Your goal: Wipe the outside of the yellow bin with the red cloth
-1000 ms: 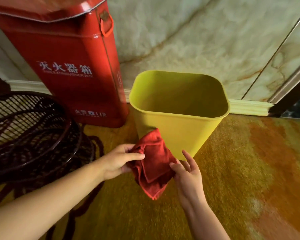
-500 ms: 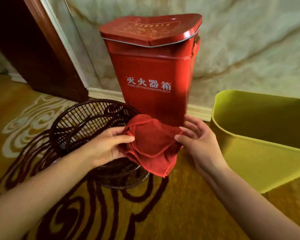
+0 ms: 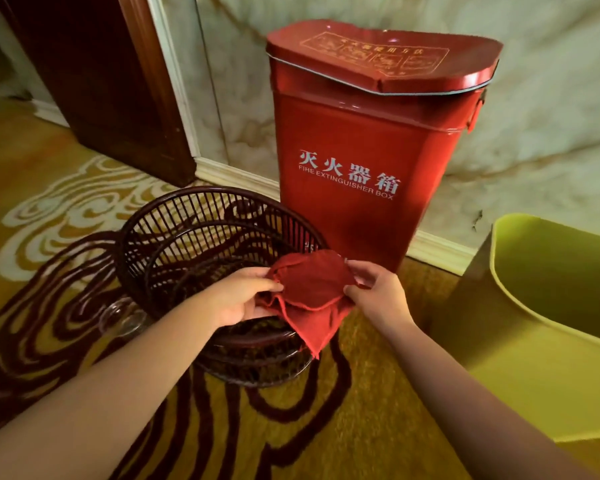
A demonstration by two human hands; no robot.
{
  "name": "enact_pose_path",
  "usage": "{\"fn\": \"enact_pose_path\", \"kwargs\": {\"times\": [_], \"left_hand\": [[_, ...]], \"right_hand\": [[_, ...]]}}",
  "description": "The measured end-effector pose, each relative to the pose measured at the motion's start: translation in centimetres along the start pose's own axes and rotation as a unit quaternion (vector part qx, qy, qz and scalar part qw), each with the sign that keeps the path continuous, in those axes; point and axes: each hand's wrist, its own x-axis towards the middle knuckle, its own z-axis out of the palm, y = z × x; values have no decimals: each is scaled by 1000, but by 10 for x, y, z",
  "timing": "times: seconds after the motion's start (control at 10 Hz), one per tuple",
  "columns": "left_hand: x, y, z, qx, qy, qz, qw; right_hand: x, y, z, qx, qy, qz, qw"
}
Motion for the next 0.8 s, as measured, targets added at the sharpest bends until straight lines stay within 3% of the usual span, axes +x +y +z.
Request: {"fn": "enact_pose_path", "kwargs": {"times": [0.2,0.3,0.4,0.6,0.8], "left_hand": [[8,-6,-14,18,-10,-36,999],[4,-2,-21,77,-24,-62,995],[2,2,-34,103,0,-67,992],[4,3,-57,64,40,-32,997],[-4,13,-44,28,89,-67,993]], "right_hand": [[5,8,-1,23,-26,7,999],[7,10,-5,53,-39,5,998],[11,14,-10,83,-46,10,995],[23,21,-20,149,-58,51,986],[13,19,-41,91,-62,108,988]]}}
